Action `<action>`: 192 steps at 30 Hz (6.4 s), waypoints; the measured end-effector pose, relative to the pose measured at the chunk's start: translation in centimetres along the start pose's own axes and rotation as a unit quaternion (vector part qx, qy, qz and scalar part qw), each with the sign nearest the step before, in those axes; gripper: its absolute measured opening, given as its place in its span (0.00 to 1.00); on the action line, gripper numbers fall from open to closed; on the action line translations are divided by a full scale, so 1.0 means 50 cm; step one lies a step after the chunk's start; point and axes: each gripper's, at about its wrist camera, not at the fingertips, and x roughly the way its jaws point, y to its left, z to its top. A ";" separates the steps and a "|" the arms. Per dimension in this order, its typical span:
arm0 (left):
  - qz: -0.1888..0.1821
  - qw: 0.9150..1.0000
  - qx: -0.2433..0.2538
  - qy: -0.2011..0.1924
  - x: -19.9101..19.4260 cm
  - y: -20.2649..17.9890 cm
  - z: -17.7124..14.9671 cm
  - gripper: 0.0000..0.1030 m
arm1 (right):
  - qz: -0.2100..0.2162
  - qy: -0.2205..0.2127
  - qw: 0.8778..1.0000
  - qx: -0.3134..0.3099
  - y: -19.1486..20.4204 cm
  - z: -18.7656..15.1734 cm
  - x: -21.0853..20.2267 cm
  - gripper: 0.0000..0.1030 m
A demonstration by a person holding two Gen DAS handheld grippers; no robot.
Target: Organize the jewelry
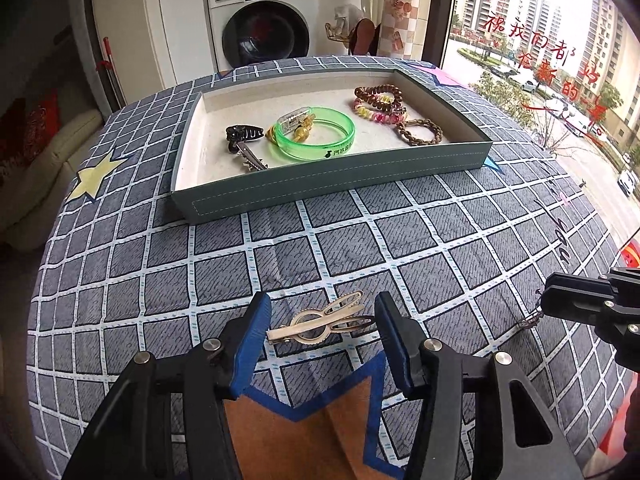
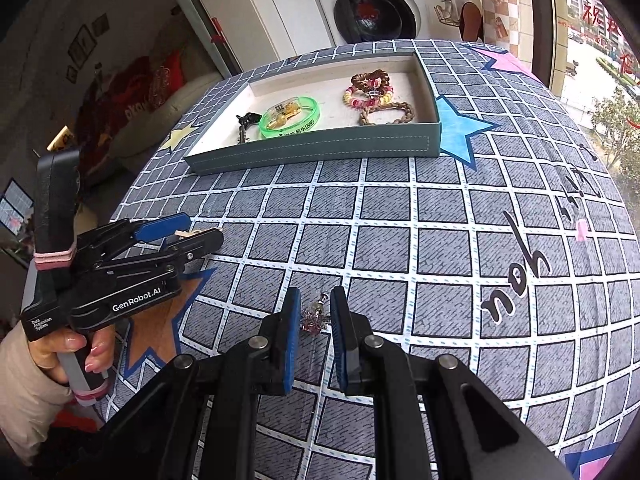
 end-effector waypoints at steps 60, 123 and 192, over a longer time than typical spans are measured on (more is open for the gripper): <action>-0.036 0.999 0.021 0.017 0.019 -0.027 -0.008 0.20 | 0.026 -0.002 0.998 0.058 -0.073 0.027 -0.015 0.16; 0.057 0.996 -0.058 -0.041 0.139 0.070 0.256 0.20 | -0.021 -0.006 0.998 0.051 -0.120 0.372 0.173 0.16; 0.102 0.991 -0.066 -0.056 0.037 0.055 0.201 1.00 | -0.070 0.020 0.997 0.037 -0.083 0.319 0.116 0.84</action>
